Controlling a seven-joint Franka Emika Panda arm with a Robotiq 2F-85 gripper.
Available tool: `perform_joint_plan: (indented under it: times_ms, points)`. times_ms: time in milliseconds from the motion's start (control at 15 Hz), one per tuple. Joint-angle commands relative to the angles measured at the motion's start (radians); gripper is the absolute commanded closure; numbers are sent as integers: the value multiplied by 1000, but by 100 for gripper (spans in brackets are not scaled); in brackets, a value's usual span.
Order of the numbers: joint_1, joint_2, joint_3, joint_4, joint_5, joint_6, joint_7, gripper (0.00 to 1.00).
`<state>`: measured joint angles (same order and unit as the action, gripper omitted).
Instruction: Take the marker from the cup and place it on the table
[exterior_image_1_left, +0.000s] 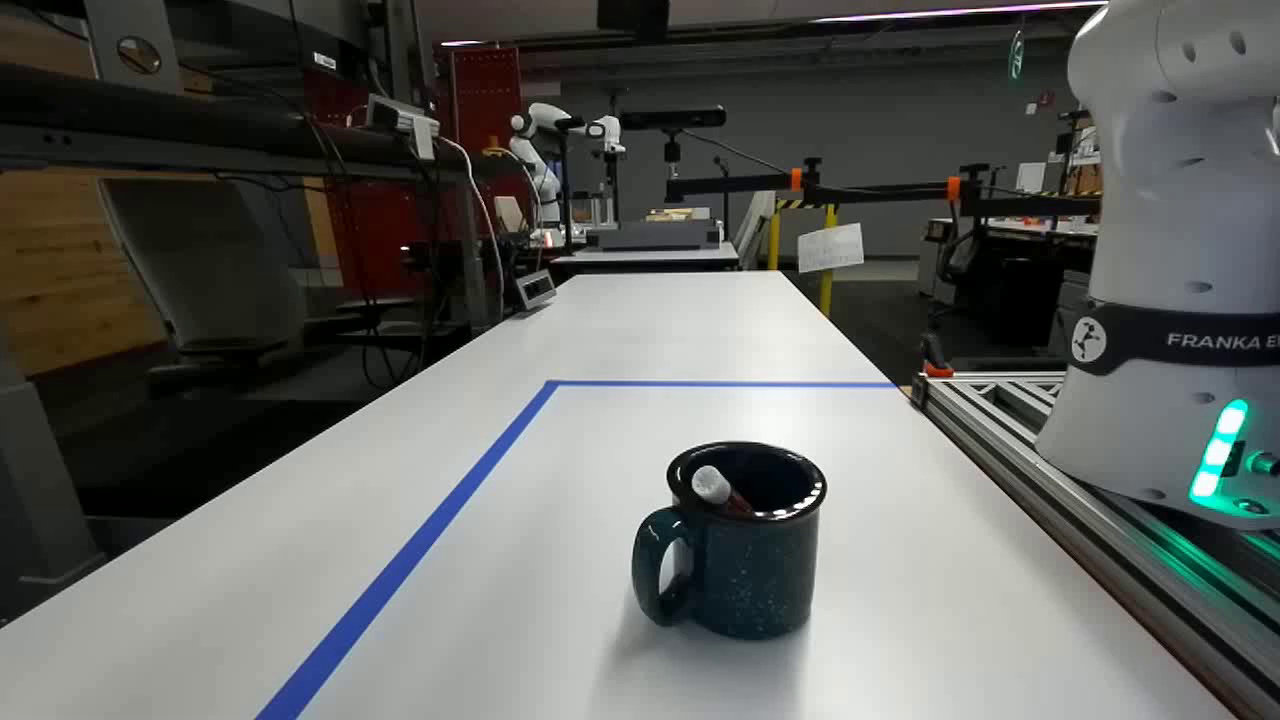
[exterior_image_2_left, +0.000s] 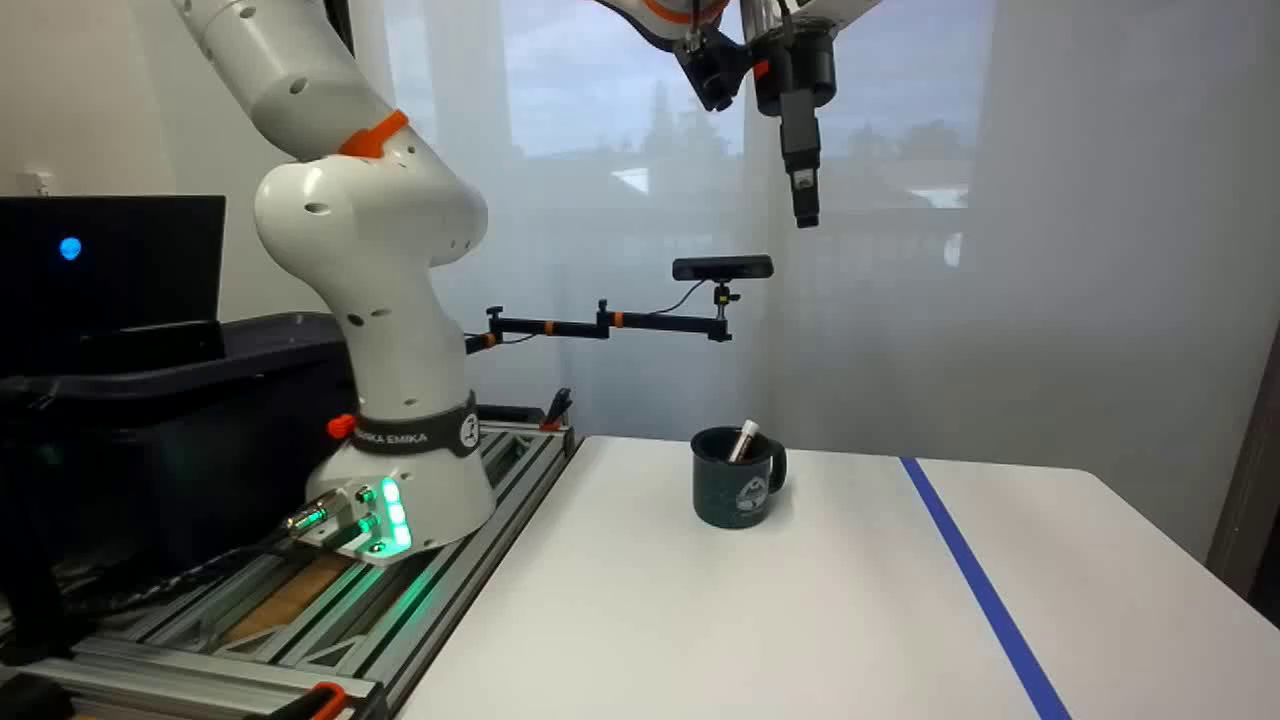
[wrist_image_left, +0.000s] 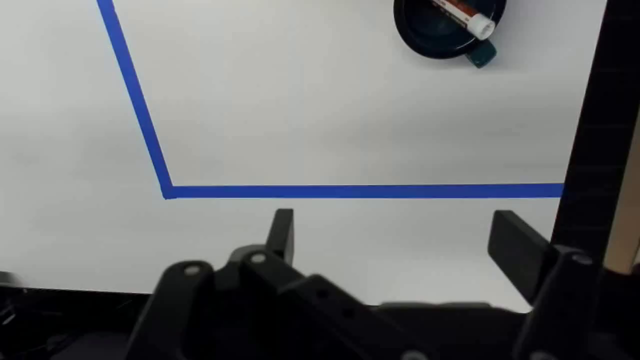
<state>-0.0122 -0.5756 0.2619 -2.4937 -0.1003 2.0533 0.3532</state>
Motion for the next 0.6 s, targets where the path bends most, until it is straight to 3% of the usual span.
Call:
perform_joint_plan:
  times_ms: [0, 533]
  points:
    - [20, 3, -17, 4, -11, -4, 9, 0]
    - [17, 35, -30, 17, -5, -6, -8, 0]
